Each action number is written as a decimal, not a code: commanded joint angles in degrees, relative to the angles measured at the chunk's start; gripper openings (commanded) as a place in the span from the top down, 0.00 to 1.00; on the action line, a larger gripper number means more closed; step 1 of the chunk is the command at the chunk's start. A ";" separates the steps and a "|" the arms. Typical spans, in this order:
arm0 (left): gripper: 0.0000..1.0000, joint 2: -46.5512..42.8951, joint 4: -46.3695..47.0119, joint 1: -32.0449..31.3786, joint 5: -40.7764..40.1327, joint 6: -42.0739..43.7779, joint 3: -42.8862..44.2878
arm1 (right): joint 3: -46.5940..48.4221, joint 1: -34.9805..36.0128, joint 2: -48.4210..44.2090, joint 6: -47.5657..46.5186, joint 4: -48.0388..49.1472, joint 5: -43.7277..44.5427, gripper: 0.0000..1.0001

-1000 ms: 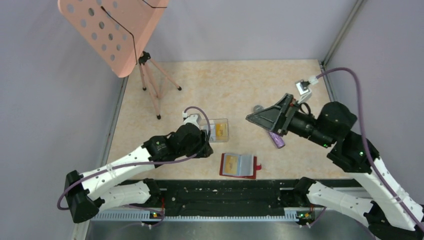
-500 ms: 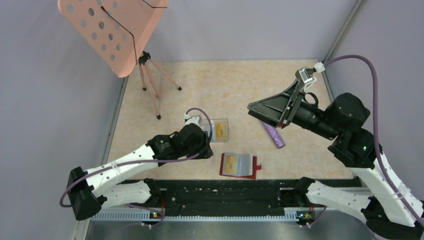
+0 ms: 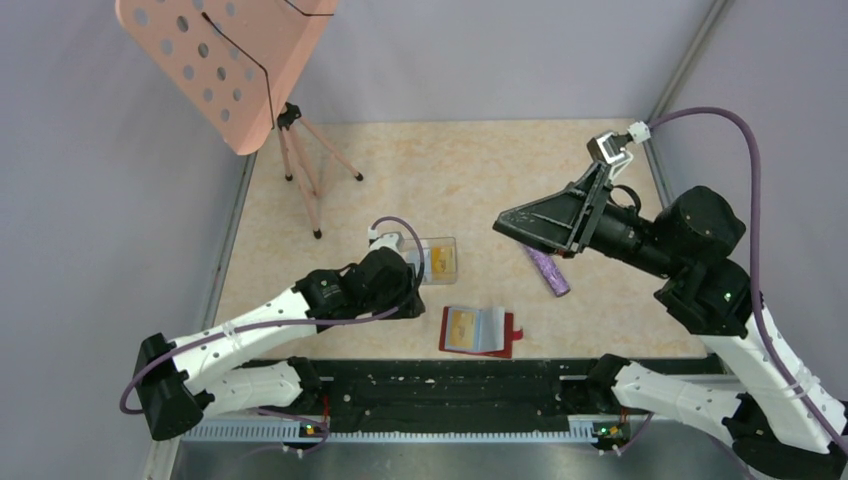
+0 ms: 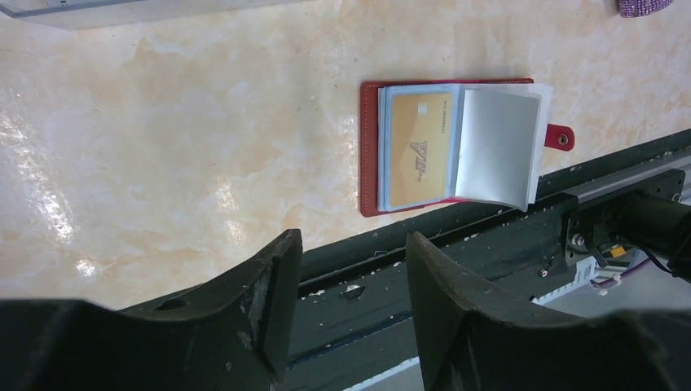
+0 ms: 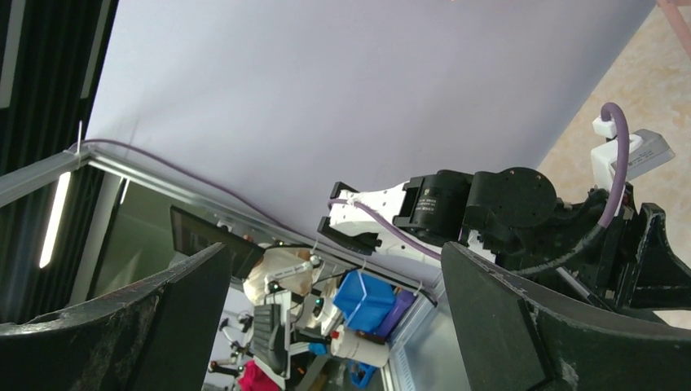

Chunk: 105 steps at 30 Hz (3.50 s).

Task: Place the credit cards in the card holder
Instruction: Turn over the card holder at the center of the board.

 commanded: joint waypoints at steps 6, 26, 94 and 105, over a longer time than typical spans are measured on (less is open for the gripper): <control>0.44 -3.57 0.88 -0.15 -1.24 0.19 1.00 | -10.76 0.52 -4.02 -6.25 -2.12 0.72 0.01; 0.44 6.18 22.46 -0.15 15.61 -4.27 -6.71 | -32.61 0.49 -0.55 -21.15 -11.03 14.19 0.33; 0.56 32.46 16.54 3.30 18.14 3.60 5.03 | -53.14 0.58 30.99 -12.16 15.38 7.14 1.00; 0.65 32.51 18.40 2.43 20.23 3.61 5.23 | -53.17 0.53 31.97 -12.17 16.72 6.01 1.00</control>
